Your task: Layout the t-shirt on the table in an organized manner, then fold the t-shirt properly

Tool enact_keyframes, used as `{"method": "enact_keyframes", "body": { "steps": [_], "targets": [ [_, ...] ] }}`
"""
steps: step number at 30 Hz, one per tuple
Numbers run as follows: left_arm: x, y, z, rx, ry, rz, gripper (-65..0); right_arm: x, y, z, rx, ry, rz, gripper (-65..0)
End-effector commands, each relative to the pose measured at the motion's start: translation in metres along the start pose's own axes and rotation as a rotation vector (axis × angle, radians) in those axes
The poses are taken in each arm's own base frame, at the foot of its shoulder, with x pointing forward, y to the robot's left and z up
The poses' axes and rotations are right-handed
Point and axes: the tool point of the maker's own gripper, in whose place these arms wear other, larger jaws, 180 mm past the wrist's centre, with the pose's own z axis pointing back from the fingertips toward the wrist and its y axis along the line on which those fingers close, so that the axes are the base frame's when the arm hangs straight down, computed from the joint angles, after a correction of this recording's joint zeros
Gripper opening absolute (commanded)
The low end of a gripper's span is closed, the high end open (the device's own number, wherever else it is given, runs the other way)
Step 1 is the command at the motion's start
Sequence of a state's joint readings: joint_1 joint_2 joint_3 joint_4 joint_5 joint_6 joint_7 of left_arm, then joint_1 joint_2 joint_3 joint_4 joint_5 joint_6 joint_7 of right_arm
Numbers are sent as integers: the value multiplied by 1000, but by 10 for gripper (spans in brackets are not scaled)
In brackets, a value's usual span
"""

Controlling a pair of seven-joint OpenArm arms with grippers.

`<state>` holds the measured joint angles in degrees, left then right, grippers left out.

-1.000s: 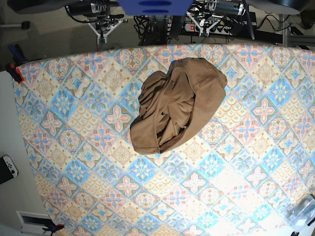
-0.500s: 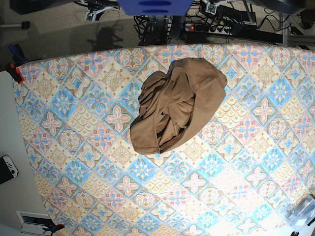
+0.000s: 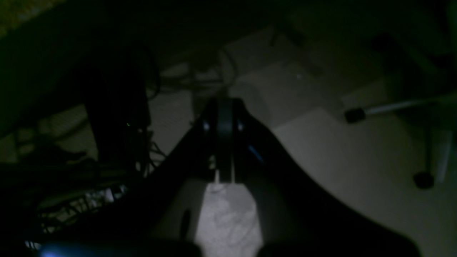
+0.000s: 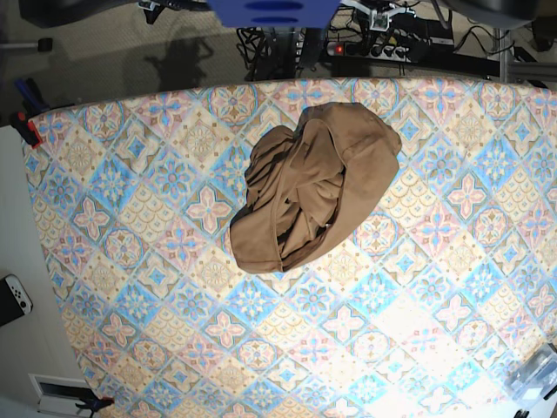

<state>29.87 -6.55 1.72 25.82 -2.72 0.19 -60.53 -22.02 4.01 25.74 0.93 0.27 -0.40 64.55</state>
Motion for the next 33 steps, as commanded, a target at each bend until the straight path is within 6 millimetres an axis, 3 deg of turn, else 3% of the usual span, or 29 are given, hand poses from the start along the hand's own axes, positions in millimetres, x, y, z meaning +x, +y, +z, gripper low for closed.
{"method": "enact_keyframes", "body": {
  "steps": [1, 4, 9, 17, 23, 26, 28, 33],
  "targets": [
    [5, -3, 11, -10, -27, 2, -650, 8, -8, 0, -17, -39, 3, -650],
    [34, -12, 18, -30, -126, 12, -650, 14, -19, 4, -31, -76, 12, -650],
    [67, -18, 28, -40, -224, 26, -650, 53, -33, 7, -10, -233, 54, -650],
    [118, -23, 47, -48, -363, 48, -650, 96, -22, 32, 26, -392, 47, -650],
    [170, -27, 64, -53, -496, 68, -650, 136, -17, 47, 51, -515, 51, -645],
    [200, -27, 70, -56, -579, 76, -605, 156, -14, 52, 59, -572, 49, -638],
    [217, -27, 72, -57, -625, 80, -593, 167, -13, 56, 66, -606, 52, -604],
    [261, -28, 75, -68, -729, 75, -587, 198, -9, 61, 80, -698, 53, -434]
  ]
}}
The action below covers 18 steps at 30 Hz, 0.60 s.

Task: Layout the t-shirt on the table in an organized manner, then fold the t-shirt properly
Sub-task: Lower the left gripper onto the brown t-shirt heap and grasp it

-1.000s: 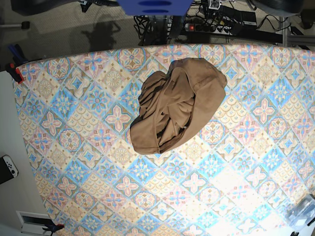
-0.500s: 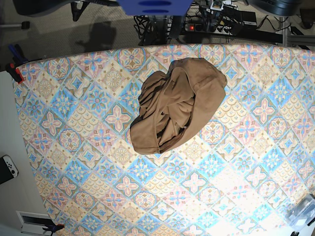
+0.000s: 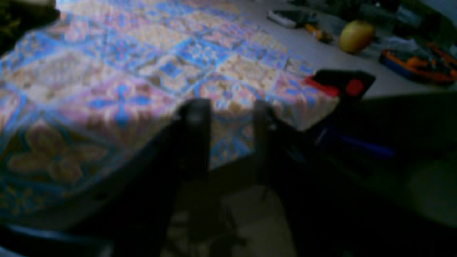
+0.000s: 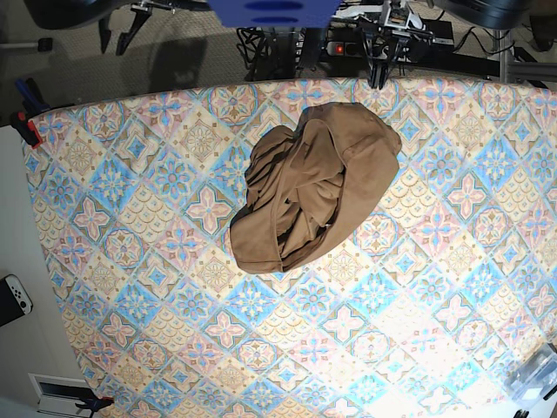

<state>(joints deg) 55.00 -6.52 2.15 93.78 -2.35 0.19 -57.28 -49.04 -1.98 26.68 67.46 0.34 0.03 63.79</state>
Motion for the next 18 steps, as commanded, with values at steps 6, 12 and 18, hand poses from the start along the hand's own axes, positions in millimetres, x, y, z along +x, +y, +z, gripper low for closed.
{"method": "enact_keyframes", "body": {
  "steps": [6, 12, 18],
  "targets": [
    [29, -5, -44, -18, 96, 1, -488, 19, -2, -2, 7, -62, 7, -365],
    [12, -9, -71, -38, 270, -12, -320, 12, -2, -4, 6, -30, 5, -310],
    [-17, -19, -77, -99, 432, -164, -314, -9, -3, -4, 4, 85, 6, -293]
  ]
}}
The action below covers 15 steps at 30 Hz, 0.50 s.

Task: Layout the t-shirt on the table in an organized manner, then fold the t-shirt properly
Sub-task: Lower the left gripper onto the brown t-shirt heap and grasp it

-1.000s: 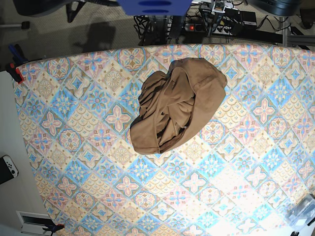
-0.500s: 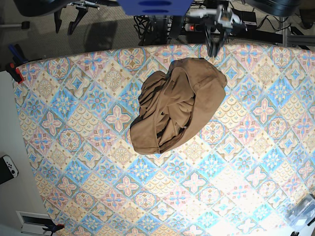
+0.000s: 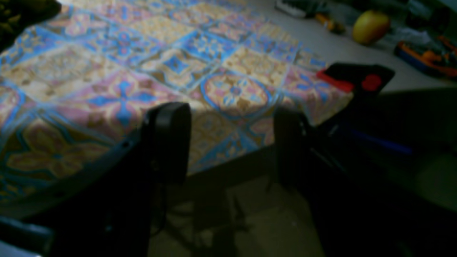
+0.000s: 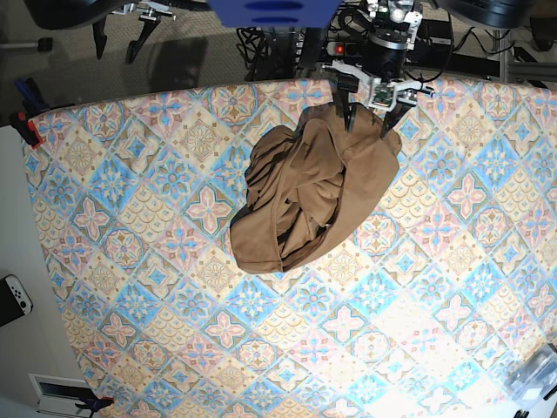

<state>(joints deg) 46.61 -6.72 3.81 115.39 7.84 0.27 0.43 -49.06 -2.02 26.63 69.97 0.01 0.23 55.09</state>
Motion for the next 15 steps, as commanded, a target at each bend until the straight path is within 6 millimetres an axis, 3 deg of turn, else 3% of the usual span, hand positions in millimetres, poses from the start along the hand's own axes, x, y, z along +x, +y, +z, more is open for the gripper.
{"method": "enact_keyframes", "body": {
  "steps": [1, 8, 15],
  "targets": [
    [10, -8, -1, -26, -27, -16, -314, 6, -5, 5, -7, -17, 8, -293],
    [1, -57, -5, -228, 55, -82, -314, 2, -6, 5, -9, 3, 10, -294],
    [-7, -53, -19, -213, 141, -104, -314, -1, -7, 7, -12, 14, 11, -295]
  ]
}}
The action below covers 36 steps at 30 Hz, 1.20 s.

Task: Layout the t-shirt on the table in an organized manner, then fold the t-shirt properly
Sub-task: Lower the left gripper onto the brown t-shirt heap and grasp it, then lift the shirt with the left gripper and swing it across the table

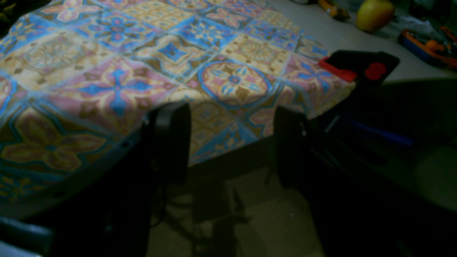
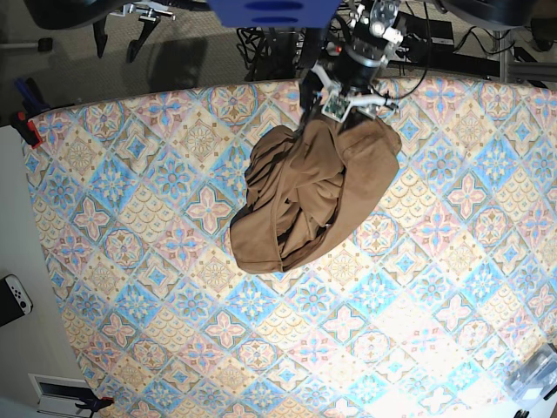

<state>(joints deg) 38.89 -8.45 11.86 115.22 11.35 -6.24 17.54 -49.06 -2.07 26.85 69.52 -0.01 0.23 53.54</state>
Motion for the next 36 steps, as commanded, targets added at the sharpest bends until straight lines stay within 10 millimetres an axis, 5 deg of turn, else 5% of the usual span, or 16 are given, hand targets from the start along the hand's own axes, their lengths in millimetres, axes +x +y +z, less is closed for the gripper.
{"method": "enact_keyframes", "body": {
  "steps": [1, 4, 12, 15, 18, 23, 27, 36],
  "targets": [
    [6, 1, 2, 4, -17, 5, -315, 6, -6, 5, -8, -21, 9, -295],
    [13, 8, -5, 18, -23, -5, -318, 6, -6, 5, -8, -21, 9, -295],
    [-6, 7, -27, 0, 86, -28, -326, 6, -6, 5, -8, -21, 9, -295],
    [-8, 5, -28, -5, 91, -28, -430, 6, -6, 5, -8, -21, 9, -295],
    [0, -5, -31, -33, 71, -37, -650, 5, -6, 5, -8, -18, 9, -295],
    [15, -18, -40, -71, 63, -70, -650, -6, -5, 5, -7, 43, 7, -295],
    [52, -35, -37, -117, -8, -105, -650, -14, -5, 6, -6, 91, 6, -295],
    [158, -121, -23, -341, -276, -262, -650, -15, -3, 2, -5, 90, 2, -295]
  ]
}}
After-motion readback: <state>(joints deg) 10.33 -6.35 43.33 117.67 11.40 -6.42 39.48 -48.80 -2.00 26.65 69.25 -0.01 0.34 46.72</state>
